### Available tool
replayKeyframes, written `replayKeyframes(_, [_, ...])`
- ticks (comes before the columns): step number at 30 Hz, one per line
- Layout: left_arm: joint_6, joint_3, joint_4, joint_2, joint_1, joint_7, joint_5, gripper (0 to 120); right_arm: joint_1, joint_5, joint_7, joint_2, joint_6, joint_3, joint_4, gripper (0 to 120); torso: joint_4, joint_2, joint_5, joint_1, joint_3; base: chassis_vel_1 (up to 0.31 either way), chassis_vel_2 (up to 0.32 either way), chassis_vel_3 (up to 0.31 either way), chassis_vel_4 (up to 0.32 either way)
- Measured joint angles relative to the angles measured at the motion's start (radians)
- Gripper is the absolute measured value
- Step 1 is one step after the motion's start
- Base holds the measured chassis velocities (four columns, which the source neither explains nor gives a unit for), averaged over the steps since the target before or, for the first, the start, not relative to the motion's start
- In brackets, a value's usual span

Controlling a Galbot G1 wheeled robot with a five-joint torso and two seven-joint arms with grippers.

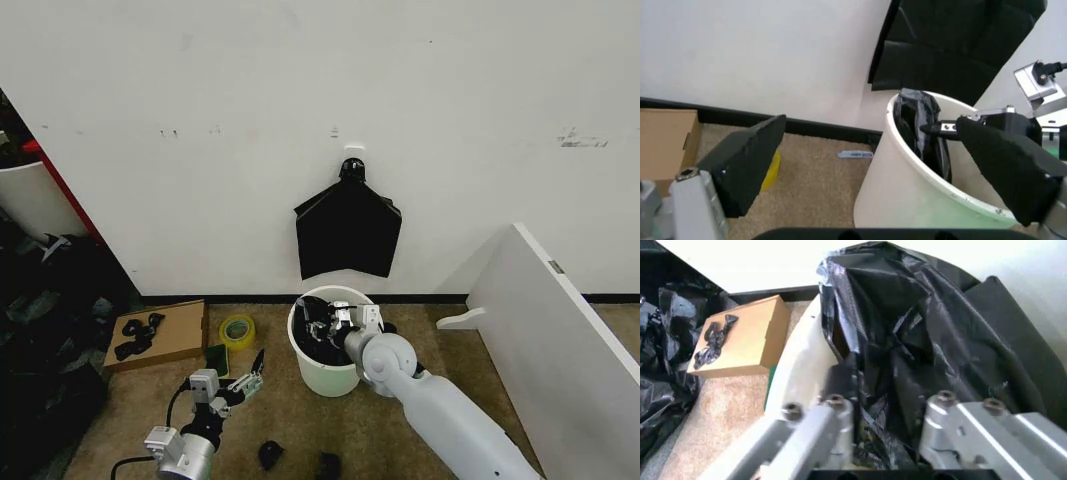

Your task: Place the garbage bag over the trash bin.

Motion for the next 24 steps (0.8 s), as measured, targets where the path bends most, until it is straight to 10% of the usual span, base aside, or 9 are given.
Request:
replayKeyframes(16, [-0.004,0.004,0.009,0.009,-0.015,0.003,-0.003,100,0.003,-0.048,-0.029,-0.033,0.031,-0.008,0.065,0,0.0,0.0,0.0,0.0,0.0,0.0,0.0,0.0,0.0])
replayKeyframes(24, [0.041,0.03,0.001,0.122,-0.077,0.006,-0.022,100,-0.001,-0.052,-0.03,-0.105,0.017,-0.013,0.286,0,0.0,0.0,0.0,0.0,0.0,0.0,0.0,0.0,0.0])
